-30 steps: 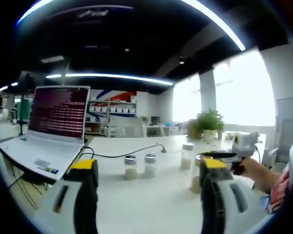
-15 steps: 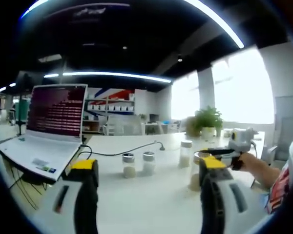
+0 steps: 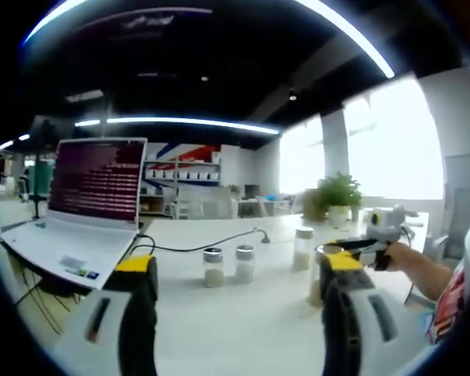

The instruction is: Rotate the seasoning bottle until the label or dispensing opening points toward the visible target arrow and the bottle remains upright within the marked orientation range

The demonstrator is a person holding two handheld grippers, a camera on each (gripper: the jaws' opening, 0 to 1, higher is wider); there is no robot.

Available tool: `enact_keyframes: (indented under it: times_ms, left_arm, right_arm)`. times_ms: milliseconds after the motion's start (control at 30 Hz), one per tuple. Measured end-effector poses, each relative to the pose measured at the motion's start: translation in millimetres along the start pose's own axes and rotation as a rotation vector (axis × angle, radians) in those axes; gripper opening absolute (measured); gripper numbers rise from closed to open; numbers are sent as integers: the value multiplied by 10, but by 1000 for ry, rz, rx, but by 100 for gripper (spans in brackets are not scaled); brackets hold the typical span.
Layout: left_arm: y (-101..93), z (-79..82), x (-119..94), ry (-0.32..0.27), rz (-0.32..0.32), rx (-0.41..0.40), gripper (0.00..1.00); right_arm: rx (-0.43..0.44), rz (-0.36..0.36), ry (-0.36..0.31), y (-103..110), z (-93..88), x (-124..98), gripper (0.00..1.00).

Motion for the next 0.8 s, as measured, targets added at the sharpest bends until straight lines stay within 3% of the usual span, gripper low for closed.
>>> enact_keyframes:
  times_ms: [433, 800]
  left_arm:
    - [44, 2, 6, -16, 27, -32, 90]
    - [3, 4, -6, -20, 2, -26, 90]
  right_arm:
    - [38, 102, 19, -87, -56, 13, 40]
    - [31, 219, 61, -143, -42, 31, 40]
Point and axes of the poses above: the point that each gripper's makers call its tool centre point, and the gripper's own axes: x roughly forward along the fingers, y roughly to its left, z roughly out of its top, the point moved 7 cm from there along -x, roughly backward along the fingers, and after that the axes turned 10 degrees about z, right-handed, at the moved point
